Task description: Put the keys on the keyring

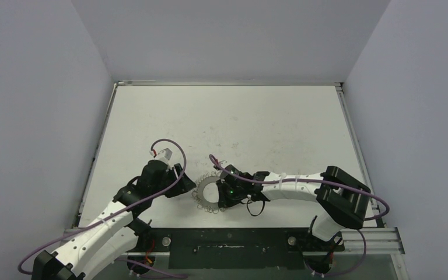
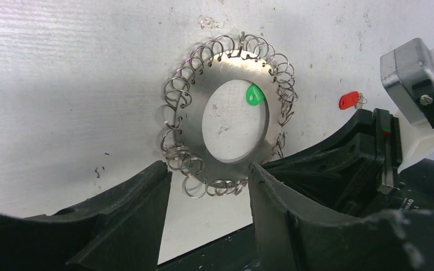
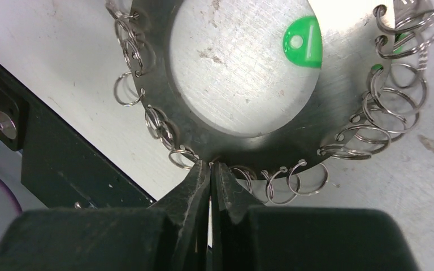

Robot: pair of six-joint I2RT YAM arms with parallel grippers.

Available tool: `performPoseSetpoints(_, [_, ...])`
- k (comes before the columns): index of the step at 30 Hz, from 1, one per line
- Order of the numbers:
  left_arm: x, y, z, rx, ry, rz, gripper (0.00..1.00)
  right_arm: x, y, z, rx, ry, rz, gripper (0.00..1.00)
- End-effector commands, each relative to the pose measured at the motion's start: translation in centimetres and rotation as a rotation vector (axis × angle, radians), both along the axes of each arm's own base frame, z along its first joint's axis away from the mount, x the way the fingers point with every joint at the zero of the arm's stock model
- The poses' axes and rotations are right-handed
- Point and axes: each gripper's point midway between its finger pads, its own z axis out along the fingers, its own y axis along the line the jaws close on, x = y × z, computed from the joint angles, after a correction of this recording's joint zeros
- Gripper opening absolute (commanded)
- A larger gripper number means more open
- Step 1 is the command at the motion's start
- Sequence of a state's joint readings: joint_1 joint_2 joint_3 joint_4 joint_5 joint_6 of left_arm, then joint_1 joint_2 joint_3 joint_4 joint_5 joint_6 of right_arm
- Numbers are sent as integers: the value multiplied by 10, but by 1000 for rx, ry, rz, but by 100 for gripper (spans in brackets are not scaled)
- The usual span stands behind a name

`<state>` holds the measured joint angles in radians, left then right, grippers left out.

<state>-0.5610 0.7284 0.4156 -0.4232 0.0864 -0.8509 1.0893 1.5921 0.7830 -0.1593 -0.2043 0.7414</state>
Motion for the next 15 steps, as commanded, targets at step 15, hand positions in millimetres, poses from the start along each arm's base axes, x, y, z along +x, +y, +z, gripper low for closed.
performPoseSetpoints(15, [28,-25,123,-219,-696,-161,46,46,-34,151,273,-577,385,0])
